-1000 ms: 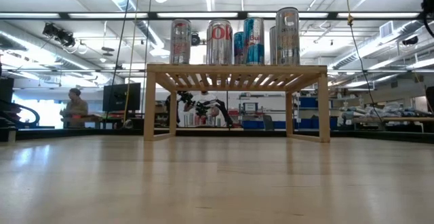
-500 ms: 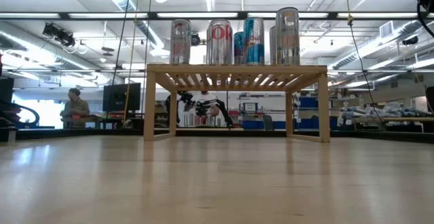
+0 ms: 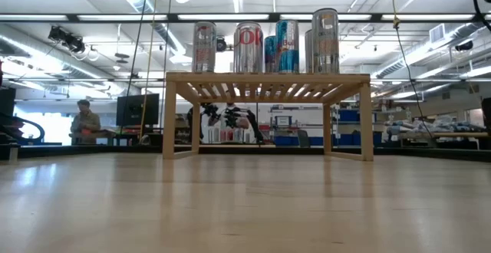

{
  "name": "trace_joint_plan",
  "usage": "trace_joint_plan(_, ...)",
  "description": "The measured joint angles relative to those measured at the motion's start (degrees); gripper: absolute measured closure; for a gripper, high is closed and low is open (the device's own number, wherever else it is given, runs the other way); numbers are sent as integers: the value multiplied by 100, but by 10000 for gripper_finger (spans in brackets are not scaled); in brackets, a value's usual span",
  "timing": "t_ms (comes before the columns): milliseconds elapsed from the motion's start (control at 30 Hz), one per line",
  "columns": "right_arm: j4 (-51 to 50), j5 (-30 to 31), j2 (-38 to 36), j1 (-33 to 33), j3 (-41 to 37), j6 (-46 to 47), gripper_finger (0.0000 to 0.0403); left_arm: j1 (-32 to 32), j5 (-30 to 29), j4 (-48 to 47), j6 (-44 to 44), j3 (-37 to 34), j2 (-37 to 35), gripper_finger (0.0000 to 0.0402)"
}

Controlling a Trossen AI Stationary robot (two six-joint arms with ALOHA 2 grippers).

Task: Place canned beverage on shelf
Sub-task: Put the white pink soda can on the shelf aligned with the other white pink soda can

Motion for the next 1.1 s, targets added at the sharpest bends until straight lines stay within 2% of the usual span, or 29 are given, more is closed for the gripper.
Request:
trace_joint_plan(767, 515, 8, 291, -1, -2, 255, 62, 0, 4, 250, -2, 0, 0, 56)
trace_joint_plan(1100, 517, 46, 441, -3, 2, 206, 112, 0, 4, 247, 2, 0, 0, 56)
